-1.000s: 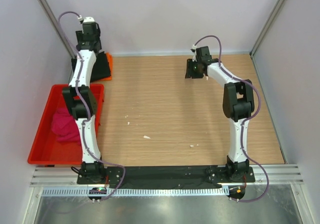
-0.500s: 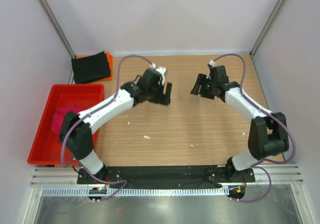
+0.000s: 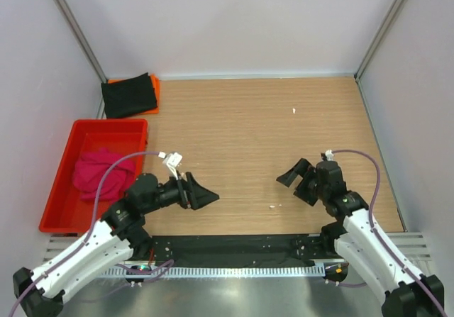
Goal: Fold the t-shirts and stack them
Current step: Reset both grippers
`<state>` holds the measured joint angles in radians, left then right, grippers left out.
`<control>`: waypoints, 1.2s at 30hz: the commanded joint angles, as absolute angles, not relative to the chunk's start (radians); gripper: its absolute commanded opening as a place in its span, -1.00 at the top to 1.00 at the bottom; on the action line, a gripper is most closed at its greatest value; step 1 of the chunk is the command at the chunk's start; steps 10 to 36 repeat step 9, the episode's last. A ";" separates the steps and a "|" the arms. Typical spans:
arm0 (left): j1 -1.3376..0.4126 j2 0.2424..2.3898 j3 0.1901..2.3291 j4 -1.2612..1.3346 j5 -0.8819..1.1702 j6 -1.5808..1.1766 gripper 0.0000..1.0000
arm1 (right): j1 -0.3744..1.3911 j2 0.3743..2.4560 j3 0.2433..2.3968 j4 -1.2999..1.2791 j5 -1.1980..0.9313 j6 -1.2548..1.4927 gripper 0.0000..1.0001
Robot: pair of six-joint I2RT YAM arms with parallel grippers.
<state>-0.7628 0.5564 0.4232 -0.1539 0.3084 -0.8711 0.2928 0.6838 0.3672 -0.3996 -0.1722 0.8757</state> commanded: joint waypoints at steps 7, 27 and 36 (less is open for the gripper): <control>-0.753 -0.040 0.129 -0.040 0.239 -1.205 -0.86 | 0.298 0.333 0.255 -0.482 -0.204 1.100 -0.99; -0.752 0.049 0.114 0.102 0.309 -1.215 -0.85 | 0.298 0.242 0.238 -0.436 -0.277 1.127 -1.00; -0.752 0.049 0.114 0.102 0.309 -1.215 -0.85 | 0.298 0.242 0.238 -0.436 -0.277 1.127 -1.00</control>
